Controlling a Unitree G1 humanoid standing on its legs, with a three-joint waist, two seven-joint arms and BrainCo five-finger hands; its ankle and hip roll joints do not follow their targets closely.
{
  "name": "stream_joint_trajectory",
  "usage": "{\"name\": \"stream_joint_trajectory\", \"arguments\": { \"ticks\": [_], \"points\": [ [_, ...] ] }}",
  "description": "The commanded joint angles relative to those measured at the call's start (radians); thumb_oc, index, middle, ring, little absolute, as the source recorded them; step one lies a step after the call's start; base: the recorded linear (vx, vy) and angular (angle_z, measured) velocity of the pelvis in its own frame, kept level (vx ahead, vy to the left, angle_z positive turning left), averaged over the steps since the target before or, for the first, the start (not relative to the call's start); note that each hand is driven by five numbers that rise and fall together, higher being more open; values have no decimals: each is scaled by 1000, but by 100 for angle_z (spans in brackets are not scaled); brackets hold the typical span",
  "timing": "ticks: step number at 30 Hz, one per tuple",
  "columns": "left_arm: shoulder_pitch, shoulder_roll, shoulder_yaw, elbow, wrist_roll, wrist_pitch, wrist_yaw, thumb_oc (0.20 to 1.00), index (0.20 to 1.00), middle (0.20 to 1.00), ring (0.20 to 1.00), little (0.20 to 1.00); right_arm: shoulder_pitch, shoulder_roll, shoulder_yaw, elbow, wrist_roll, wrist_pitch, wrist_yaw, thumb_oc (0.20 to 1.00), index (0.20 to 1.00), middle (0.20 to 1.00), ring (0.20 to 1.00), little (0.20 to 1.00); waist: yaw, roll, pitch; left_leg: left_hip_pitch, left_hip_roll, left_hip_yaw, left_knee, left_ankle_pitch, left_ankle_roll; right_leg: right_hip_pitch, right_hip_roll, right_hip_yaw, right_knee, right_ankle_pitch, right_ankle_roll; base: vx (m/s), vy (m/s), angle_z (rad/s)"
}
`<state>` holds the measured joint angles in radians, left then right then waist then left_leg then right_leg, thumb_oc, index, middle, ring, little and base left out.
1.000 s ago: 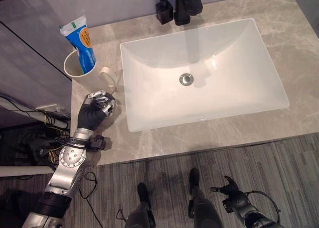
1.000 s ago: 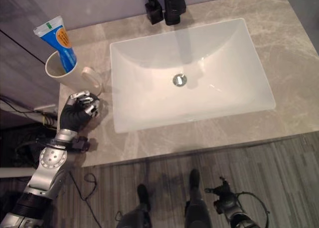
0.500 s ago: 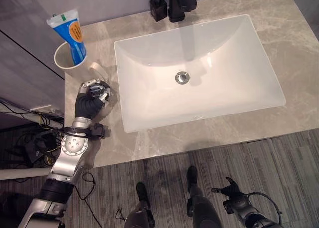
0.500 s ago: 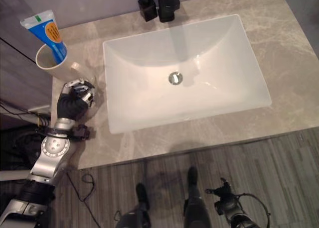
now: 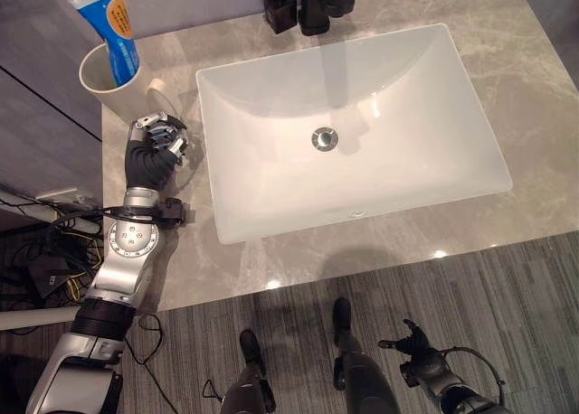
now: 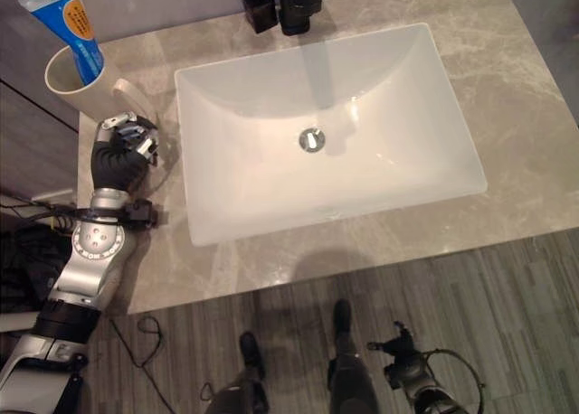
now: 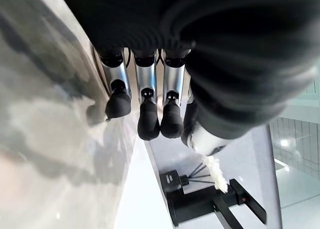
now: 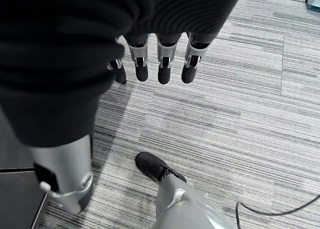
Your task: Put brush and paste in cup on sink, flatten towel.
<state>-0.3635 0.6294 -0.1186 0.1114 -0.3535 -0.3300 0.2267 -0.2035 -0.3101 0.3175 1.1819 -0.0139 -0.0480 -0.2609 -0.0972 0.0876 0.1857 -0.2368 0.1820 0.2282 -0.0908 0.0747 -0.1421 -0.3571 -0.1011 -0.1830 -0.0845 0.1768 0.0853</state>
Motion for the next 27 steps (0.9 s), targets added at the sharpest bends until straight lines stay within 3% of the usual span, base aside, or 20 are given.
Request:
{"name": "stream_joint_trajectory", "arguments": {
  "ticks": [1, 9, 27],
  "points": [
    [81, 17, 30, 7, -14, -22, -31, 200, 200, 200, 200, 200, -25, 6, -4, -19, 13, -16, -14, 1000, 1000, 1000, 1000, 1000, 10, -2, 46, 59, 1, -40, 4, 47, -12, -2, -37, 40, 181, -124, 55, 0, 0, 0],
    [151, 30, 100, 11, -14, -29, -19, 200, 200, 200, 200, 200, -19, -3, -15, -28, 7, -23, -16, 1000, 1000, 1000, 1000, 1000, 27, 7, 48, 52, -9, -43, 4, 45, -10, -1, -39, 39, 166, -117, 54, 0, 0, 0],
    [-96, 113, 59, 168, 2, -36, 80, 200, 200, 200, 200, 200, -26, -10, -1, -23, 21, -28, -14, 1000, 1000, 1000, 1000, 1000, -2, -13, 65, 10, -8, -25, 4, 52, -17, -32, -34, 62, 108, -70, 68, 2, 3, -2]
  ]
}}
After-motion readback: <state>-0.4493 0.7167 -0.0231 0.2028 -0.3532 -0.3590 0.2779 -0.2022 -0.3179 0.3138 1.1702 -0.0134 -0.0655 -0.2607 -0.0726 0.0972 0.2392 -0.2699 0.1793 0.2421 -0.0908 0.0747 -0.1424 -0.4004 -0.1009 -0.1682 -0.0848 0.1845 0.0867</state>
